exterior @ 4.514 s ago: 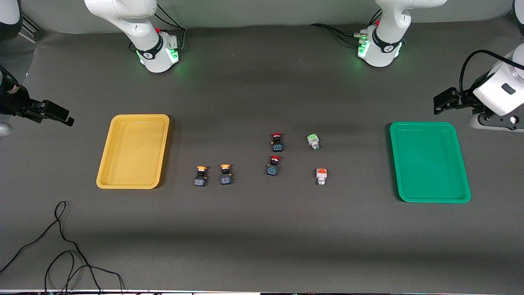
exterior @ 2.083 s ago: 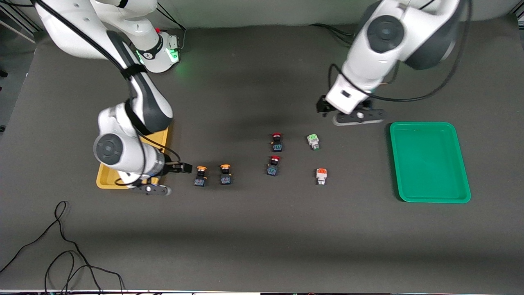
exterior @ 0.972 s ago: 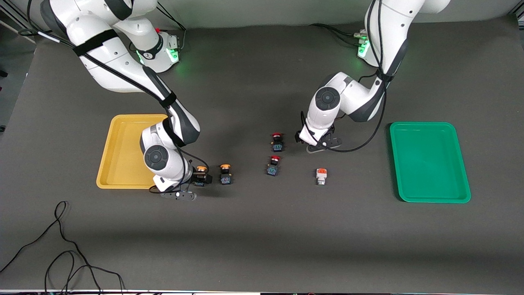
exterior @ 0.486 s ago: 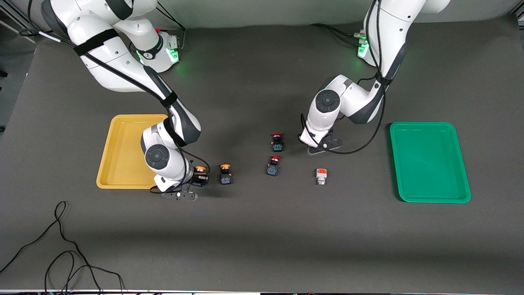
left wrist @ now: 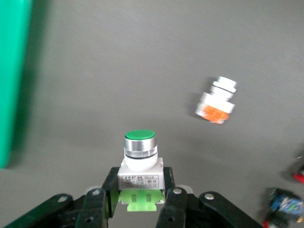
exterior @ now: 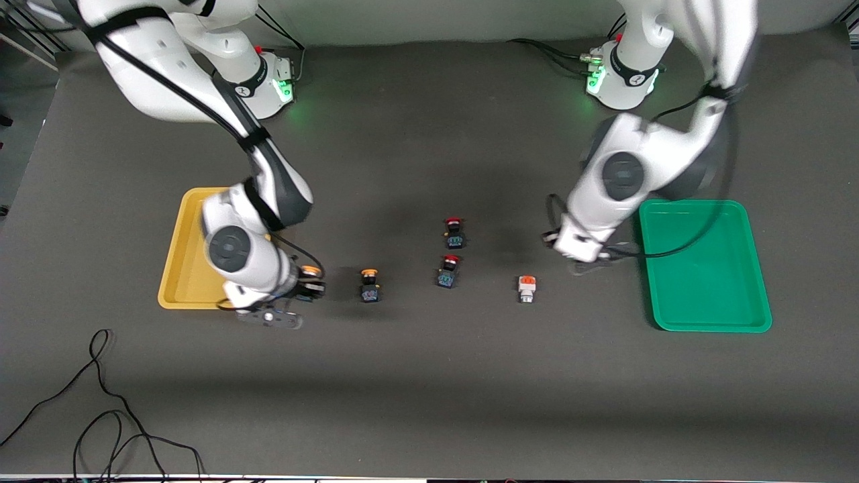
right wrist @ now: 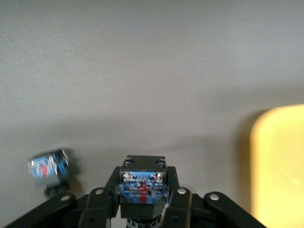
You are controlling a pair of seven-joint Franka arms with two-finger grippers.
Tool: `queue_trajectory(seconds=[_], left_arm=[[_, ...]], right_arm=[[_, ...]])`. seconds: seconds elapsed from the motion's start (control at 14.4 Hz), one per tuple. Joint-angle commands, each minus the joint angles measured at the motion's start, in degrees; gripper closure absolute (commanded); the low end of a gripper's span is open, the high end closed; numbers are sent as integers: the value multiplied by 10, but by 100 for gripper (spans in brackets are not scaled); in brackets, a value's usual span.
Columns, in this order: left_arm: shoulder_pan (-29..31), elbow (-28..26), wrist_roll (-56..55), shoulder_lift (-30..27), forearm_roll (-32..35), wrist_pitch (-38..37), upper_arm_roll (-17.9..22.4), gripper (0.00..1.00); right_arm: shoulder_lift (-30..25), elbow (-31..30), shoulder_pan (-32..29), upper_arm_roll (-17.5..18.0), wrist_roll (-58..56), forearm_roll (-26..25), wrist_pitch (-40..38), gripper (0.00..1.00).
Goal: Place green and yellow buttons in trays
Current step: 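Place the orange button in the yellow tray while the left places green button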
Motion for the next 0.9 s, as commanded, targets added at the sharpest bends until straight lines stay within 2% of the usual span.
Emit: queue_trajectory(seconds=[0.0,0.21,0.35,0.49,0.62,0.83], left_arm=[[92,-15,146,-14,-14,-37,-4,100],[203,-26,304,1,1,-25,-3,100],[253,-27,356,21,23,2,-3,100],[263,-51,367,52,34,66,-3,100],[262,-99,366,67,38,150,-3,100],[257,-114,360,67,38,168,-3,99]], right_arm=[[-74,-21,-55,0,-101,-4,-79,100],[-102,-59,-125,0,-227,4,-79,100],[-103,-90,-145,-7,-269,4,-47,100],[-110,-157,-145,-36,-307,4,46,100],[-105,-202,-145,-43,-311,4,116,100],[-94,-254,-146,-43,-310,6,197,100]])
